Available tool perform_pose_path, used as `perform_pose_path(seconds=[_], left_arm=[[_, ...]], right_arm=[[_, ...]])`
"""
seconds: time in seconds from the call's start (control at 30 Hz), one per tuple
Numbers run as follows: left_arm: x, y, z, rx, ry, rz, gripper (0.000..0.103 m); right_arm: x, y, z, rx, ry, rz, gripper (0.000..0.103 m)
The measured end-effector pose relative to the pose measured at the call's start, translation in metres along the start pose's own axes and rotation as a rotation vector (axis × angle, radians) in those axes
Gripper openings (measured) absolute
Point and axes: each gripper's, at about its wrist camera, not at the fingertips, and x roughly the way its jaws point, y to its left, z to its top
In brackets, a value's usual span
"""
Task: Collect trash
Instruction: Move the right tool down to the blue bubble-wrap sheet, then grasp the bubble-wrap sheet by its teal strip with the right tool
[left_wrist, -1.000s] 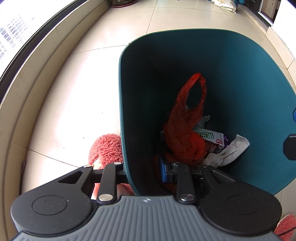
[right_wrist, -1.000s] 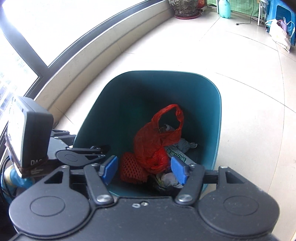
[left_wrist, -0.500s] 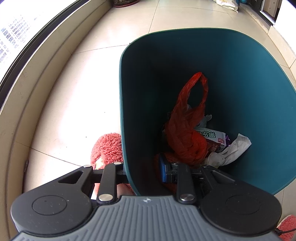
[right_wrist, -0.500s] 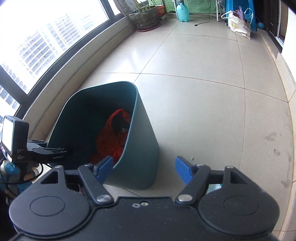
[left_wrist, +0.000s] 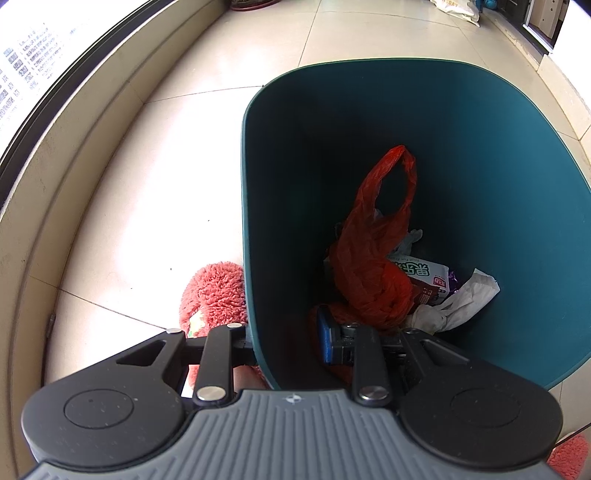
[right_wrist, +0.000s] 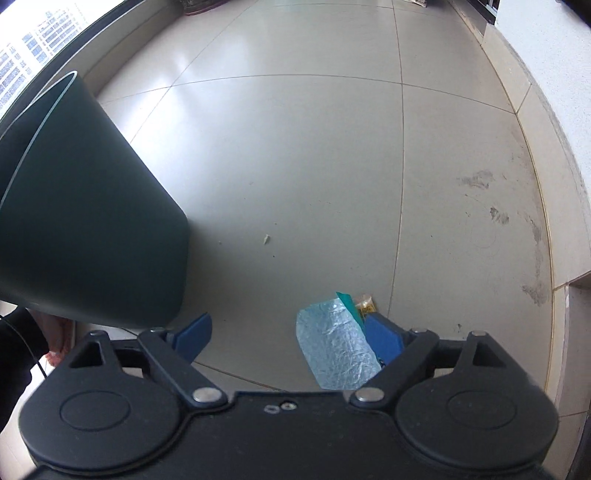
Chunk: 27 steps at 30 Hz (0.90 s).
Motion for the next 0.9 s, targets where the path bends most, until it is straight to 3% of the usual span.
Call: perform_pose_path(seconds=[0.2,0.4,0.6,0.9], left_arm=[[0.001,-0.002,-0.002,0.014,-0.005,0.009,0.027],[0.004,-0.005,-0.003,0.027,0.004,0.004,0.027],[0.010,-0.010,-0.004,0.048,0.016,0.014,0.027],[0.015,-0.013,-0.004,0.051,0.024,0.017,0.027]], right_arm=[[0.053,-0.039,-0.008,0.146,0.081,-0.040,0.088],[0.094,-0.050,-0.017,0.181,0.139,-0.060,0.082],[0.118,-0.054,-0.021,0.185,0.172,-0.077,0.065],[0.120,-0.052,-0.027,0.151,0.178,-0.117,0.022]])
